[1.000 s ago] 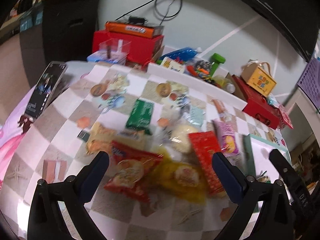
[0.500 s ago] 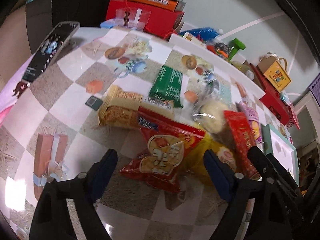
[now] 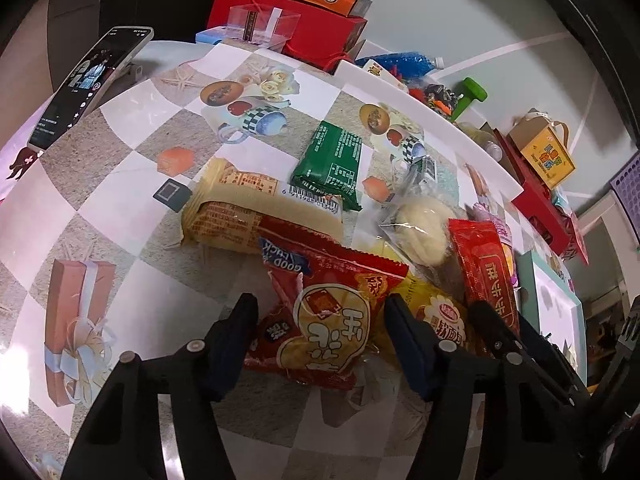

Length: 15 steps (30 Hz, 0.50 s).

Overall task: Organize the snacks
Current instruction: 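Grasp the red-and-yellow chip bag with the left tool while the right tool grasps the red packet, then carry the chip bag and red packet over the white tray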

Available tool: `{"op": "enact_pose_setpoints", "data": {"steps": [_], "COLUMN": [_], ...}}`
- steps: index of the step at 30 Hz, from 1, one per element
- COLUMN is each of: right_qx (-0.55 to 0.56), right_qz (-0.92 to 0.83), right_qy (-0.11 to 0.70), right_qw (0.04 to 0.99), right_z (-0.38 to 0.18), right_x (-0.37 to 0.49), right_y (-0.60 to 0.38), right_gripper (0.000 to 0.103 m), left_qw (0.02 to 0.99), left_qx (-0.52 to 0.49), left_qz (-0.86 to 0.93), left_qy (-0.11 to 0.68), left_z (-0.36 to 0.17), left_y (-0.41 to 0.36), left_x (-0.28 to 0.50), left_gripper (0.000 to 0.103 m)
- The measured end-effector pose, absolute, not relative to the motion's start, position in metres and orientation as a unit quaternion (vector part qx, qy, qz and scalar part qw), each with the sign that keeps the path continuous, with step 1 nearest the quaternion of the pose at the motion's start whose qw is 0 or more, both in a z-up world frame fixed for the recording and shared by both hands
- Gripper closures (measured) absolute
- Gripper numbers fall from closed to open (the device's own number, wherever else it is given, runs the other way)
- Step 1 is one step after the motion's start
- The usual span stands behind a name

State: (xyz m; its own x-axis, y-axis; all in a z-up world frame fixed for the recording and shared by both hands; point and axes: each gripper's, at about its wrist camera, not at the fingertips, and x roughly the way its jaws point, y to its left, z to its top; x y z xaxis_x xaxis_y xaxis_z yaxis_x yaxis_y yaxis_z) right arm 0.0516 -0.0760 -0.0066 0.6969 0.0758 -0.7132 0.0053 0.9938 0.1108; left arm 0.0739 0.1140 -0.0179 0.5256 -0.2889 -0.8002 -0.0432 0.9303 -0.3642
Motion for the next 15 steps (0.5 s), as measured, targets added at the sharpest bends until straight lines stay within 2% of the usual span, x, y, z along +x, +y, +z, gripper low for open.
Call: {"op": "enact_pose_setpoints", "data": {"steps": [3, 5, 6, 7, 15], "right_qx": [0.054, 0.058, 0.058, 0.059, 0.059], "right_qz": [0.020, 0.023, 0.022, 0.023, 0.025], "right_qy": [0.389, 0.389, 0.389, 0.389, 0.390], "right_qw": [0.919, 0.919, 0.919, 0.919, 0.919], "right_z": [-0.0064, -0.0059, -0.0060, -0.0062, -0.0058], "right_x": [0.0511, 0.0507, 0.0506, 0.0503, 0.0492], "right_y": [-0.0773, -0.0788, -0.0791, -0.0793, -0.0790], "right_gripper": [0.043, 0.052, 0.052, 0.052, 0.056], "left_qw": [0.858, 0.859, 0.859, 0.860, 0.863], "left_qx": [-0.173, -0.173, -0.173, -0.175, -0.172], "left_qz": [-0.072, -0.073, -0.073, -0.076, -0.080], "left_qy": [0.479, 0.477, 0.475, 0.474, 0.469], "left_z": [-0.0163, -0.0150, -0.0141, -0.0131, -0.0095], "left_y": [0.1139, 0.1141, 0.1140, 0.1139, 0.1121], "left_x": [0.0735, 0.0732, 0.0731, 0.0730, 0.0725], "left_gripper": [0.041, 0.042, 0.050, 0.054, 0.055]}}
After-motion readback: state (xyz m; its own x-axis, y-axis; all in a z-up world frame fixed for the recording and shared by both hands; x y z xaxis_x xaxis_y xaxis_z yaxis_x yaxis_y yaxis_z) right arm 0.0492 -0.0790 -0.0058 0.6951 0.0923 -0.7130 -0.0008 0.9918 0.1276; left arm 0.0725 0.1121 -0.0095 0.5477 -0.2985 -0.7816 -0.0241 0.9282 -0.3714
